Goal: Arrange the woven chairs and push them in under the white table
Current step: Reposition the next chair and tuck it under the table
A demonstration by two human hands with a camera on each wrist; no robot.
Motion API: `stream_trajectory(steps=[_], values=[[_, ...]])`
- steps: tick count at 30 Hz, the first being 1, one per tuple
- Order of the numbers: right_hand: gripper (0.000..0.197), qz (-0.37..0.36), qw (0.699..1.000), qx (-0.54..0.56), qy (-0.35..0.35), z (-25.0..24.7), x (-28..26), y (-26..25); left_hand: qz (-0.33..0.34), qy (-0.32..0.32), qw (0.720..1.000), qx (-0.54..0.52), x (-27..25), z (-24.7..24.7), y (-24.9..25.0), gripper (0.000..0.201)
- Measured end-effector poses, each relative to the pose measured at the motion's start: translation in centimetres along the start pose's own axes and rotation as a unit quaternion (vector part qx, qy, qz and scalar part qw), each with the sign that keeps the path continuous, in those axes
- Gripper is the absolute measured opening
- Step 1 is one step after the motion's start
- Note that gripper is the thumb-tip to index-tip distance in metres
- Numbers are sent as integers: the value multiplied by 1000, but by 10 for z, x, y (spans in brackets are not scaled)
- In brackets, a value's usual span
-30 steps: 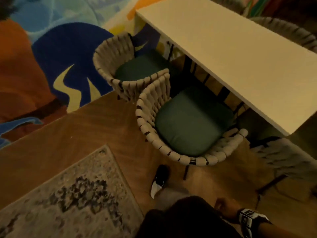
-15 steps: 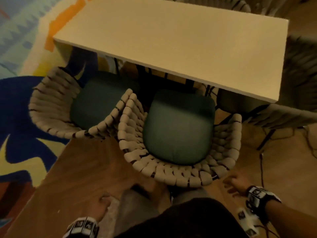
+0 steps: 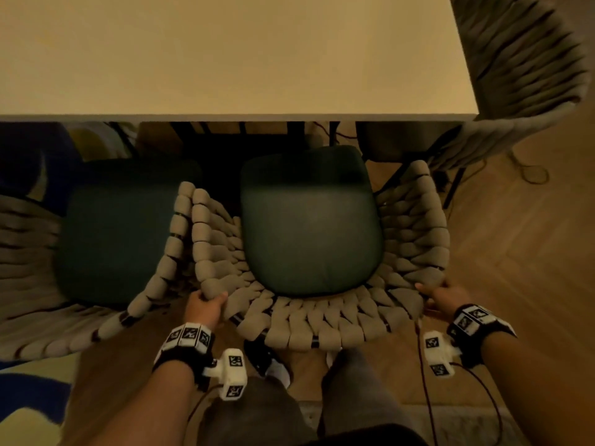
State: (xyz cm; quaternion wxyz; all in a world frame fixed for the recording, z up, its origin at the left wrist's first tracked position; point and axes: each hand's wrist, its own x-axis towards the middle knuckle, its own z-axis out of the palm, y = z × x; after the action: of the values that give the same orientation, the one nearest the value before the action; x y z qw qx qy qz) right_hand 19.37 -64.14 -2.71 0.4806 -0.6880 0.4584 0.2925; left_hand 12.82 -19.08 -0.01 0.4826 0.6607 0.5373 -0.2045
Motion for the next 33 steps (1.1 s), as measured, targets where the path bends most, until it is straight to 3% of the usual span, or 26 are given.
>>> stream_trajectory(steps=[3, 6, 10, 13, 16, 18, 19, 23, 30, 33], values=[[47, 19, 995, 98, -17, 6, 2, 6, -7, 15, 999, -30, 8, 8, -12, 60], [51, 47, 990, 126, -43, 11, 5, 11, -39, 17, 993, -108, 15, 23, -21, 66], [54, 59, 987, 139, -46, 22, 20, 15, -58, 40, 972, -223, 32, 41, -32, 94], [83, 52, 987, 150, -18, 18, 49, 31, -47, 78, 962, -257, 20, 48, -19, 67], [75, 42, 983, 178, -2, 17, 41, 29, -19, 91, 955, -280, 13, 47, -12, 52], [83, 37, 978, 206, -19, 19, 19, 15, 4, 88, 952, -293, 9, 39, -2, 49], [82, 29, 974, 222, -27, 21, 12, 10, 10, 87, 951, -296, 8, 32, 3, 48], [45, 3, 958, 280, -67, 45, -14, -8, 42, 81, 952, -292, 13, 1, 27, 50], [43, 17, 958, 283, -45, 84, -2, -34, 56, 87, 954, -282, 45, -1, 65, 49], [26, 23, 959, 280, -39, 93, 9, -44, 59, 92, 955, -274, 65, 2, 79, 49]])
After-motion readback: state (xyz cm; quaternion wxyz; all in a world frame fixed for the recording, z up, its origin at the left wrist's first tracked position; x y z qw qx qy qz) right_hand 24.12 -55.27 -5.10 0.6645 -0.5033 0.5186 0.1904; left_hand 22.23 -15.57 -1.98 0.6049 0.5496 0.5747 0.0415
